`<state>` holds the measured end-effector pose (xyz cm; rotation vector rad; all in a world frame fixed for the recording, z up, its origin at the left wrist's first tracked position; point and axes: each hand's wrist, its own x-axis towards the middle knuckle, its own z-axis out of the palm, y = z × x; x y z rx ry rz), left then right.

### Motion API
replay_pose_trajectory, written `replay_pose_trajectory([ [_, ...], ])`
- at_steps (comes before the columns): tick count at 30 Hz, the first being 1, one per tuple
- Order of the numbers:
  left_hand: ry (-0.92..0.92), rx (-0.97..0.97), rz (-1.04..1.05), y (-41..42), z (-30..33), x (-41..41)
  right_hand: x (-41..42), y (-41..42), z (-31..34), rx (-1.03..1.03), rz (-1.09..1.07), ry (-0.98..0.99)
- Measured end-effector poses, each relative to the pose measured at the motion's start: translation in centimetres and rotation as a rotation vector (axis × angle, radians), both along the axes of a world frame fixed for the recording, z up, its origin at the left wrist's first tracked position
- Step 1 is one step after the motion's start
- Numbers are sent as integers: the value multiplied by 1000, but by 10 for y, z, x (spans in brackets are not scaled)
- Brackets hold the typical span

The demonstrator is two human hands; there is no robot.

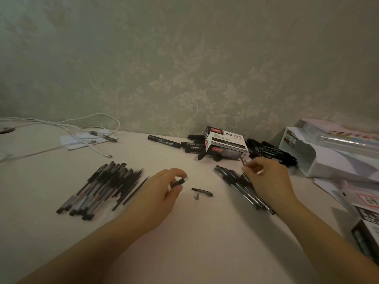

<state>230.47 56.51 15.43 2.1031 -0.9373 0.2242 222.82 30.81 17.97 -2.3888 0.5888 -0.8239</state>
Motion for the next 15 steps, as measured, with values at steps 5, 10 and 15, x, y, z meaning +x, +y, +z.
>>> replay_pose_trajectory([
  [5, -58, 24, 114, 1, 0, 4, -7, -20, -8, -161, -147, 227],
  [10, -103, 79, 267, 10, -2, 18, -6, -16, -10, -197, -131, 292],
  [15, -101, 148, 466, 25, 3, 31, -8, -14, -8, -248, -126, 295],
])
